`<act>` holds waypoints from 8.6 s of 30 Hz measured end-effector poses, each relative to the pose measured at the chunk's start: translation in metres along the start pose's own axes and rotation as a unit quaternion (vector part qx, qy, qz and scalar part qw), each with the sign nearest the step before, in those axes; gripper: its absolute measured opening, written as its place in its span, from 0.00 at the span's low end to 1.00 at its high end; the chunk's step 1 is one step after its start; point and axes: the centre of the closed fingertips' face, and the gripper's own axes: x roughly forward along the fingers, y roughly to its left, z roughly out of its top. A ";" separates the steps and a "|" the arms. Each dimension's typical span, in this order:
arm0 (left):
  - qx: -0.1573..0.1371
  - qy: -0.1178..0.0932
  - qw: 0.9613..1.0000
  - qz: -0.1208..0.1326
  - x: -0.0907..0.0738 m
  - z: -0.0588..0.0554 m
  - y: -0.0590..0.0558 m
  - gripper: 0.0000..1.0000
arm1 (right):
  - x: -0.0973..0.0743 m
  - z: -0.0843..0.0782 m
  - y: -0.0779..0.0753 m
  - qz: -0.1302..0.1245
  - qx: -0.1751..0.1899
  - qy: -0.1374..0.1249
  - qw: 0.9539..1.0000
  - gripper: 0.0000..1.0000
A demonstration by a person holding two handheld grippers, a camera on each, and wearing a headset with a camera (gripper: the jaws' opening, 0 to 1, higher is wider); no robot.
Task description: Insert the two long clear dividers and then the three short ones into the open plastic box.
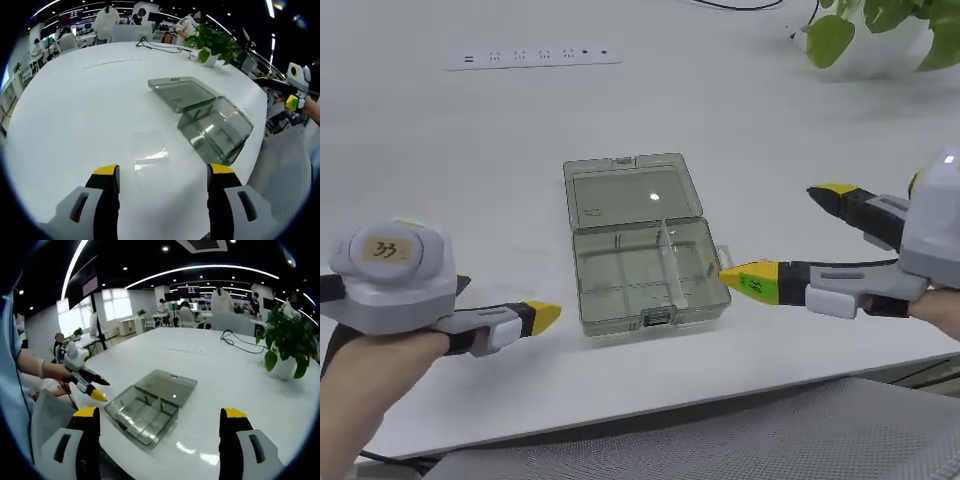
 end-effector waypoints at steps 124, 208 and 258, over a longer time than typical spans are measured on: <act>0.076 -0.105 0.989 -0.076 -0.016 0.089 -0.094 0.30 | 0.023 0.002 0.021 0.033 0.058 -0.014 0.998 0.91; 0.167 -0.144 0.968 -0.120 -0.023 0.084 -0.133 0.92 | 0.054 0.026 0.045 0.099 0.360 -0.026 0.927 0.02; 0.197 -0.155 0.923 -0.291 -0.028 0.045 -0.041 0.89 | 0.114 -0.004 0.045 -0.062 0.288 0.376 0.878 0.02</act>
